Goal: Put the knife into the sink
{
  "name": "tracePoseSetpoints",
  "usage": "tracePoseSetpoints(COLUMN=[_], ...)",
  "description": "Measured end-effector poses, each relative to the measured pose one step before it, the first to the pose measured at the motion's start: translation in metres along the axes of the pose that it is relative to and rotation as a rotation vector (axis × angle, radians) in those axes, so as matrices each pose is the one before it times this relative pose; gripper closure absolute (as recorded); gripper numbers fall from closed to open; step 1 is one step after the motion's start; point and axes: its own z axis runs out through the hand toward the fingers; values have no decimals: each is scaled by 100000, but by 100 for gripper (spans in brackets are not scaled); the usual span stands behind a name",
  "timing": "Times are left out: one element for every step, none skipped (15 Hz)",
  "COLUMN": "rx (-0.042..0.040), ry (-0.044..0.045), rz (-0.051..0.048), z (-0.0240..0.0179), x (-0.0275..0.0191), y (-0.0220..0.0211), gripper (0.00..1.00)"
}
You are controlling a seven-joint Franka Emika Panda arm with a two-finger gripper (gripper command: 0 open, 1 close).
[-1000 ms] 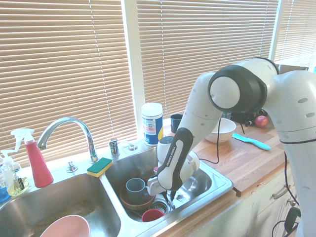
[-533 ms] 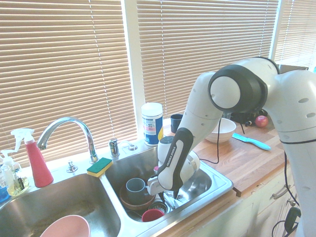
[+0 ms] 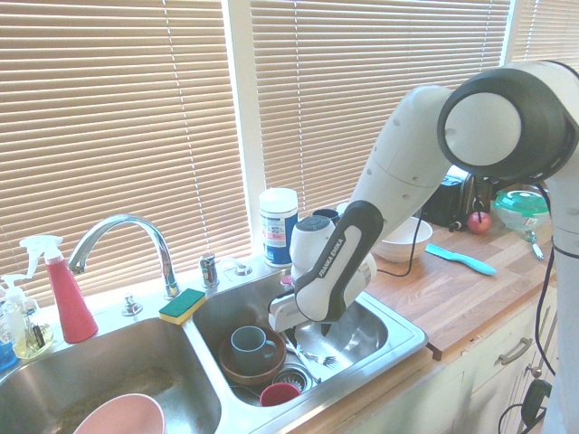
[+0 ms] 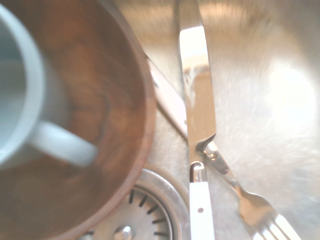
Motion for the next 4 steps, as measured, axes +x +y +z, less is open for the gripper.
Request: tracePoseSetpoints(rx=[-249, -624, -550, 19], ry=[207, -152, -268, -4], rz=[-563, -197, -86, -7], z=[-1538, -1558, -1666, -1748], x=[4, 53, 150, 290], y=[285, 363, 346, 442], gripper=[0, 0, 0, 0])
